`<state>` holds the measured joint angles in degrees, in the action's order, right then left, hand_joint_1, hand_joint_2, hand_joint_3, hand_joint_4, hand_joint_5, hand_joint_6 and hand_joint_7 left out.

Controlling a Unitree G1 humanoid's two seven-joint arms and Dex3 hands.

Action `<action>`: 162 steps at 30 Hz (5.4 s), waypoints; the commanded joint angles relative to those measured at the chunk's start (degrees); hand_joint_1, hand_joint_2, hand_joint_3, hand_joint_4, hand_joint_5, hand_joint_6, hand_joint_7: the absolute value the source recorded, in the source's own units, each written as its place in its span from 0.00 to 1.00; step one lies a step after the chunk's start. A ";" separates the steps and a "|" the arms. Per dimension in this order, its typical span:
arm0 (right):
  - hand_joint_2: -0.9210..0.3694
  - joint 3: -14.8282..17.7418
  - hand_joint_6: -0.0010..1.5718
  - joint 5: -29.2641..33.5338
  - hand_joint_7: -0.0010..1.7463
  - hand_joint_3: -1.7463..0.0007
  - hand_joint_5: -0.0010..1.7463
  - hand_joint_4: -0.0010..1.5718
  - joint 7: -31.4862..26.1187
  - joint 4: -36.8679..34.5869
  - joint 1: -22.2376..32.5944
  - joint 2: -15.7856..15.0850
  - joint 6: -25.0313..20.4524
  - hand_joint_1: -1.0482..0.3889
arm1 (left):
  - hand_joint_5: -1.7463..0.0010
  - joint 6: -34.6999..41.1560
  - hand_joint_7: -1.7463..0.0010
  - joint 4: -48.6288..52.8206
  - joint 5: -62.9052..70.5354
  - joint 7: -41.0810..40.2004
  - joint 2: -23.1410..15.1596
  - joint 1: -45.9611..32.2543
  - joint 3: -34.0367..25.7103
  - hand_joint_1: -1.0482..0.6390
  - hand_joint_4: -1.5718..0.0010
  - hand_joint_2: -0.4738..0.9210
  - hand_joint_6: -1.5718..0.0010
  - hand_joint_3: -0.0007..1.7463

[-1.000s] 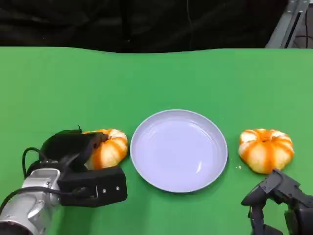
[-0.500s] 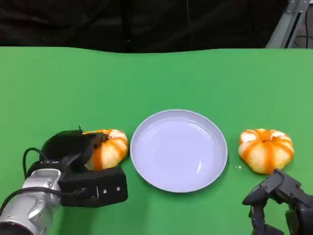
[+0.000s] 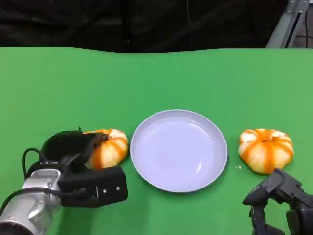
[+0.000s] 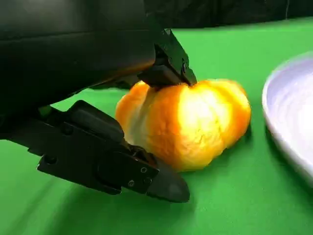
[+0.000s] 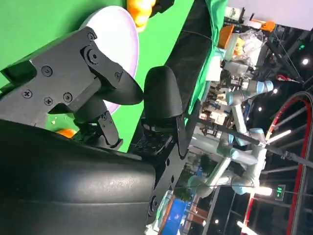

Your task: Grasp the bread from the table and place it into the plate.

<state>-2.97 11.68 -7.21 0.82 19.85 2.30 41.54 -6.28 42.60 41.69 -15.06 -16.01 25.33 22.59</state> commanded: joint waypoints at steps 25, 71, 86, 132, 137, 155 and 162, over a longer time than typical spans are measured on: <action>0.33 0.55 0.48 -1.12 0.87 0.30 1.00 0.54 0.31 -0.81 -0.43 -0.84 1.34 0.64 | 0.00 -3.08 0.00 -9.90 -4.24 -4.96 0.18 -0.05 -3.70 0.64 0.45 0.69 0.56 0.58; 0.31 -0.15 0.47 -0.11 0.89 0.33 1.00 0.53 0.02 1.32 0.74 -0.47 -0.23 0.64 | 0.00 -4.76 0.07 -6.61 -0.01 -0.42 10.43 9.37 5.59 0.59 0.50 0.90 0.59 0.20; 0.30 -0.15 0.47 -0.11 0.89 0.33 1.00 0.53 0.01 1.32 0.74 -0.47 -0.23 0.64 | 0.00 -4.78 0.07 -6.58 -0.01 -0.44 10.44 9.38 5.59 0.59 0.50 0.92 0.59 0.18; 0.30 -0.35 0.47 0.08 0.88 0.33 1.00 0.52 -0.13 1.82 1.10 -0.13 -0.99 0.65 | 0.00 -4.85 0.01 -4.75 0.38 -0.79 10.85 10.26 6.37 0.60 0.50 0.96 0.62 0.13; 0.31 -0.73 0.47 0.16 0.88 0.33 1.00 0.53 -0.27 2.15 1.02 0.39 -1.59 0.65 | 0.00 -6.21 0.03 0.47 -0.66 1.15 12.42 12.02 7.24 0.60 0.53 0.97 0.62 0.13; 0.31 -1.07 0.48 0.22 0.87 0.32 1.00 0.53 -0.47 2.68 1.09 0.54 -2.36 0.65 | 0.00 -8.93 0.06 6.43 -1.33 0.74 13.59 14.40 7.55 0.59 0.57 0.98 0.61 0.12; 0.31 -0.83 0.48 -0.13 0.87 0.32 1.00 0.53 -0.42 1.36 0.41 0.13 -0.73 0.65 | 0.00 -9.47 0.09 7.62 -1.07 0.01 14.00 14.35 7.96 0.58 0.59 0.99 0.62 0.11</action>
<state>-4.50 12.35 -7.25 2.89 20.54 3.04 39.45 -14.95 48.73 40.66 -14.11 -1.83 38.94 30.15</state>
